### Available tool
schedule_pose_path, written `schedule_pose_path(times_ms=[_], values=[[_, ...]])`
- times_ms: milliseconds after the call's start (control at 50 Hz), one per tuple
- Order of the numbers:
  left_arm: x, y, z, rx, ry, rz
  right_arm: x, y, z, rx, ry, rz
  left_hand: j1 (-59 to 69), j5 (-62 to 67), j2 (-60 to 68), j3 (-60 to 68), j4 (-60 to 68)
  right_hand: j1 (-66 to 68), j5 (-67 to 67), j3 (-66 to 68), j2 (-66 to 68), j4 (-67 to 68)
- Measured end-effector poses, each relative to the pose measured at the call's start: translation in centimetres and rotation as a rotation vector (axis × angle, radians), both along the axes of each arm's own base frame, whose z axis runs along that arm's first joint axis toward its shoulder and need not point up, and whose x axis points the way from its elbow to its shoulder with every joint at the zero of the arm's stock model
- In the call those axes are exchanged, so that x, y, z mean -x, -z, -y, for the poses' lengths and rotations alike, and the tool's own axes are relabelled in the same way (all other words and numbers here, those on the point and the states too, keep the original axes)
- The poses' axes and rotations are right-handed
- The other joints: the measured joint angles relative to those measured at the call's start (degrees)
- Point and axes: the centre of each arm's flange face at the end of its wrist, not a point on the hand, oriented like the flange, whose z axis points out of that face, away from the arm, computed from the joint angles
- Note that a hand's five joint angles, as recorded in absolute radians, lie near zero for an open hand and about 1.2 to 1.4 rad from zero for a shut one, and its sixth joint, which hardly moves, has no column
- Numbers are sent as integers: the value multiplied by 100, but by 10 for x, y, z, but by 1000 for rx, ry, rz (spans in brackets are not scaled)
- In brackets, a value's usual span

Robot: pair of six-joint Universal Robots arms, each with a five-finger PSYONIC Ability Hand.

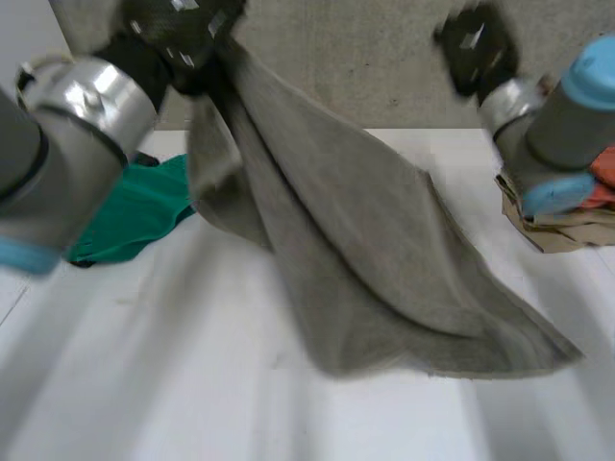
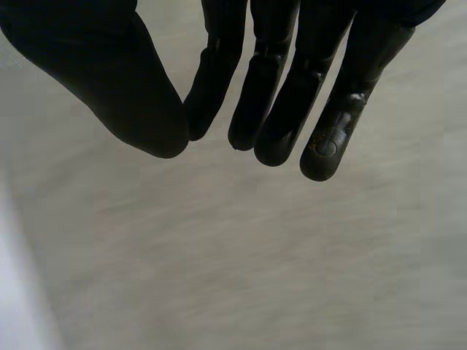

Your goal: Fold the laundry.

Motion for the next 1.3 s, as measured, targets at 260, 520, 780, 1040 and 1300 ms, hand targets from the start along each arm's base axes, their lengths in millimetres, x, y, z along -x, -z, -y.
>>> schedule_pose_path(times_ms=[260, 520, 780, 1040, 1300], values=[[-5, -50, 43, 233, -101, -120, 29, -95, -52, 131, 36, 214, 0, 0, 1, 1, 0, 0, 26, 0, 0, 0], [6, 9, -5, 74, 82, 22, 13, 46, -66, -429, -240, 44, 0, 0, 1, 1, 6, -4394, -4879, -5045, -5069, -5060], [0, -7, -76, 34, 231, 79, -6, 95, -44, -601, -452, 52, 0, 0, 1, 2, 19, -4571, -5317, -5564, -5507, -5467], [-8, -13, -113, 41, 274, 83, -73, 139, -80, -646, -686, -22, 0, 0, 1, 2, 19, -4571, -5317, -5566, -5507, -5467], [-15, -32, -129, 103, 272, 55, -103, 172, -95, -675, -663, -25, 0, 0, 2, 2, 20, -4571, -5317, -5566, -5507, -5467]])
